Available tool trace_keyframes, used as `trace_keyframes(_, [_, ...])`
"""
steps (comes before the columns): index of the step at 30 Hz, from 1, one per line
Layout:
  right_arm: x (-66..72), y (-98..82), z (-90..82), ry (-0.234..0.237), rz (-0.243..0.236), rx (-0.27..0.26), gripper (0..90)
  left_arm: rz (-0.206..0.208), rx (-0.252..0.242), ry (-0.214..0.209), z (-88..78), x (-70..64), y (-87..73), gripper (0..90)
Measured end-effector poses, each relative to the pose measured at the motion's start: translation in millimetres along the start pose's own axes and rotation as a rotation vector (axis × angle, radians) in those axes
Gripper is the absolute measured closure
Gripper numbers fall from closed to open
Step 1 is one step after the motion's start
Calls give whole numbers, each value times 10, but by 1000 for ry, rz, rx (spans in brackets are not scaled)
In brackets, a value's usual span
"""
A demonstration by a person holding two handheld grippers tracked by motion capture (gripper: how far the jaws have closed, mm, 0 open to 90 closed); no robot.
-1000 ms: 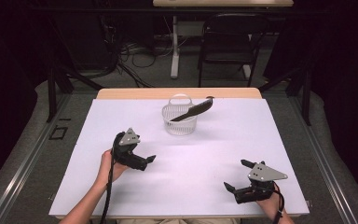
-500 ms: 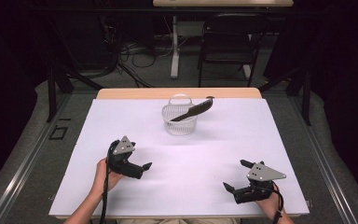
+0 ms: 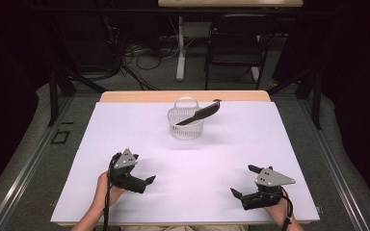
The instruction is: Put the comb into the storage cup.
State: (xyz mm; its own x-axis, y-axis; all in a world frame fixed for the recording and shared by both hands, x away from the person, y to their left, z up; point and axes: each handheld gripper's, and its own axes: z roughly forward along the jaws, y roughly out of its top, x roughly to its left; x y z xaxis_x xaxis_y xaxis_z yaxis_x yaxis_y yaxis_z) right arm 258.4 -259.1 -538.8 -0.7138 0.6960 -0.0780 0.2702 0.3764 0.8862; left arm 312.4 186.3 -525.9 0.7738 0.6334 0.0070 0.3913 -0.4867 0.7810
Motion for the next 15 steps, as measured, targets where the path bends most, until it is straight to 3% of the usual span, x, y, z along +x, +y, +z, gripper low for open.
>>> trace_keyframes(5, [-10, -3, -5, -4, 5, 3, 2, -13, -47, 20, -99, -2, -49, 1])
trace_keyframes(15, [-6, -3, -2, -4, 8, 8, 2, -23, -47, 36, -205, -55, -165, 1])
